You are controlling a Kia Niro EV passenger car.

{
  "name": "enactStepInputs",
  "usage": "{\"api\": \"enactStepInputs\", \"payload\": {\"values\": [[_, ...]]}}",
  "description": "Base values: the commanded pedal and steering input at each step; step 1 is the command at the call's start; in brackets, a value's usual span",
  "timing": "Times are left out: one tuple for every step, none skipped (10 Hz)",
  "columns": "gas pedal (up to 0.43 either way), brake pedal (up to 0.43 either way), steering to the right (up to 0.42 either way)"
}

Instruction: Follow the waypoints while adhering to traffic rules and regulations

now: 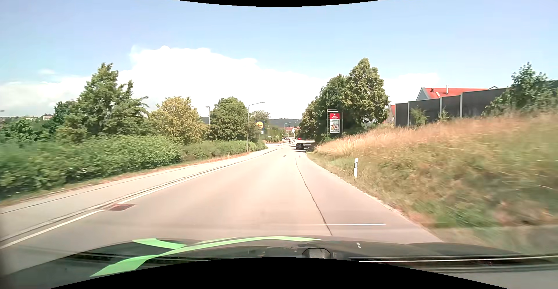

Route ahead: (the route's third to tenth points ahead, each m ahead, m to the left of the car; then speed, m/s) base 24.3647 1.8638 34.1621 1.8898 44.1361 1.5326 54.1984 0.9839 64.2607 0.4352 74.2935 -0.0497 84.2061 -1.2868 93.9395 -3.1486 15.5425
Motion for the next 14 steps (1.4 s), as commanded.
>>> {"api": "enactStepInputs", "payload": {"values": [[0.157, 0.000, 0.002], [0.169, 0.000, 0.002], [0.177, 0.000, 0.002], [0.189, 0.000, 0.001], [0.197, 0.000, -0.001], [0.197, 0.000, -0.002], [0.197, 0.000, -0.002], [0.177, 0.000, -0.002], [0.110, 0.000, -0.002], [0.098, 0.000, -0.002], [0.067, 0.000, -0.002], [0.047, 0.000, -0.002], [0.039, 0.000, -0.003], [0.020, 0.000, -0.003]]}}
